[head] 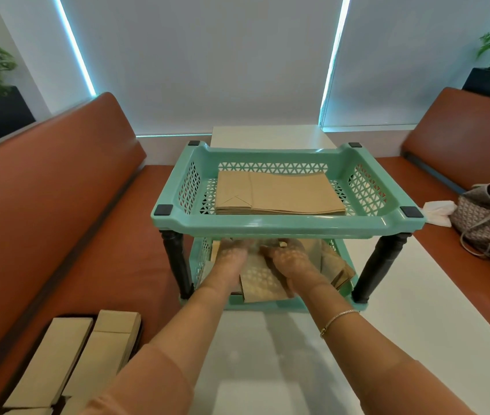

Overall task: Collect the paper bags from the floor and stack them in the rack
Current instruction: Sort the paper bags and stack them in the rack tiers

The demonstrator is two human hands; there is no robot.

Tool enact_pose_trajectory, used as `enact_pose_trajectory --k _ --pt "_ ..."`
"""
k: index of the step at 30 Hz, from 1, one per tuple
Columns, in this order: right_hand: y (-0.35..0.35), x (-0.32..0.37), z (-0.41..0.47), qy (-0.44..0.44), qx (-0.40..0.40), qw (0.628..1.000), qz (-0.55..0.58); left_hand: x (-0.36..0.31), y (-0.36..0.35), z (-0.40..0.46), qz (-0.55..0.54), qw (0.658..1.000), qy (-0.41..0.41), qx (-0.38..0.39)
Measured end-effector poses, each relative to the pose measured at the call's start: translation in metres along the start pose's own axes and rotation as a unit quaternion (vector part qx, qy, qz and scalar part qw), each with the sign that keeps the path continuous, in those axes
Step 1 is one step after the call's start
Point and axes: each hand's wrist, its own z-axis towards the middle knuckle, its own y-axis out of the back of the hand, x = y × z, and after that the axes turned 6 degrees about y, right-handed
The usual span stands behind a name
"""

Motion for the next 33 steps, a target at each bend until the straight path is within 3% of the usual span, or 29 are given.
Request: enact_pose_trajectory --k 4,8,12,14,22,27,30,33 --pt "0.002 0.000 0.005 0.040 -0.066 0.991 -0.107 0.012 -0.009 -0.002 -0.044 0.999 0.016 0.017" --pt "0.009 -0.005 -0.007 0.090 -0.007 0.975 -0.202 0.018 -0.005 0.002 -0.043 0.999 0.003 -0.023" --pt "0.030 -0.006 -0.009 0.107 -0.093 0.894 -0.424 0.024 0.004 0.009 -0.023 0.996 -0.023 -0.077" --pt "0.038 -0.006 -0.006 0.066 -0.145 0.878 -0.451 0.030 0.006 0.011 -0.031 0.995 -0.033 -0.093" --pt "0.033 -0.018 0.008 0.043 -0.188 0.891 -0.411 0.037 0.009 0.013 -0.036 0.991 -0.069 -0.113" --pt "0.026 -0.013 0.001 0.101 -0.206 0.838 -0.496 0.036 0.009 0.013 -0.015 0.990 -0.074 -0.121" --pt "0.034 -0.009 0.000 0.146 -0.185 0.884 -0.404 0.035 0.008 0.013 0.000 0.989 -0.076 -0.125" --pt "0.049 0.005 0.000 0.169 -0.253 0.939 -0.163 0.036 0.008 0.013 0.015 0.990 -0.074 -0.121"
